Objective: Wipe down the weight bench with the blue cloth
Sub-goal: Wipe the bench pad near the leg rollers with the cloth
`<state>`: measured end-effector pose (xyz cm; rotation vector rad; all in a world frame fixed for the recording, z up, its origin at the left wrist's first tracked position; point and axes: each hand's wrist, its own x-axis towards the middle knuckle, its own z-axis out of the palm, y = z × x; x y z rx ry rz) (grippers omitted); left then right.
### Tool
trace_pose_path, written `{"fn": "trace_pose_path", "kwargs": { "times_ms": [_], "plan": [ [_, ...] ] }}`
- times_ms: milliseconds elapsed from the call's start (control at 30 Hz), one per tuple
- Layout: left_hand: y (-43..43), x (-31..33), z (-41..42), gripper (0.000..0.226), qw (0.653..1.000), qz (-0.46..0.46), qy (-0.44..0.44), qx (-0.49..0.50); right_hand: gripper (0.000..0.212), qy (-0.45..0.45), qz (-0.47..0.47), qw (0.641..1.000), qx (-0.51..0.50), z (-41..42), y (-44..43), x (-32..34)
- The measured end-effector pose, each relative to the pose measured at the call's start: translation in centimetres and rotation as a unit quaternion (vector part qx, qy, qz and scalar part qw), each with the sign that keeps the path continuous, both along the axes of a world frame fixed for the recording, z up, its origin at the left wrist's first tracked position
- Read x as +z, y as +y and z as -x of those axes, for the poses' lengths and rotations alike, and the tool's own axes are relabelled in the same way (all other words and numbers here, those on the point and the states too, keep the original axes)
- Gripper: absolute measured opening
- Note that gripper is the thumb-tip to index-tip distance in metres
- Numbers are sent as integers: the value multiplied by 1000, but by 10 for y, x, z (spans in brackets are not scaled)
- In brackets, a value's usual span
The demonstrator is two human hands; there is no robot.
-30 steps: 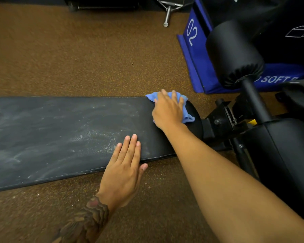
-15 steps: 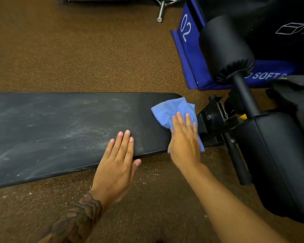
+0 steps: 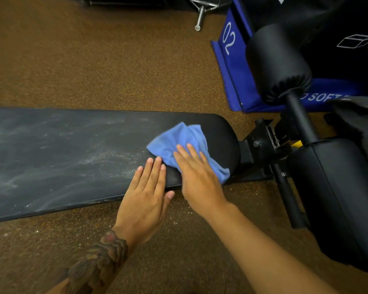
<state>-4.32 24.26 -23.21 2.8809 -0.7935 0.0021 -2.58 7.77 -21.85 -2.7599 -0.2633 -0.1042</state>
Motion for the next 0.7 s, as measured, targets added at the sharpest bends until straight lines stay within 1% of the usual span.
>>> {"fn": "trace_pose_path", "kwargs": {
  "times_ms": [67,133,200,267,333,400,467,567,633,700],
  "plan": [
    [0,0,0,62,1000,3,-4,-3,53,-21,15,999,-34,23,-18,-1],
    [1,0,-1,62,1000,3,-5,-3,58,-19,35,996,-77,18,-30,1],
    [1,0,-1,63,1000,-1,-2,-2,66,13,47,991,-125,-7,-29,5],
    [1,2,-1,62,1000,0,0,-1,62,25,42,986,-159,-42,-21,10],
    [0,4,-1,62,1000,10,2,0,57,31,43,984,-171,-75,-8,13],
    [1,6,0,61,999,38,9,1,53,33,44,987,-149,-99,10,15],
    [4,10,1,60,995,98,26,3,53,44,46,993,-100,-109,31,13],
    [12,17,1,59,980,194,45,20,49,42,31,998,-41,-93,53,13],
    [20,20,0,59,976,212,28,48,52,48,7,999,-14,-68,57,12],
    [30,22,-1,59,977,200,11,76,57,40,-8,999,-7,-38,58,11]
  ]
}}
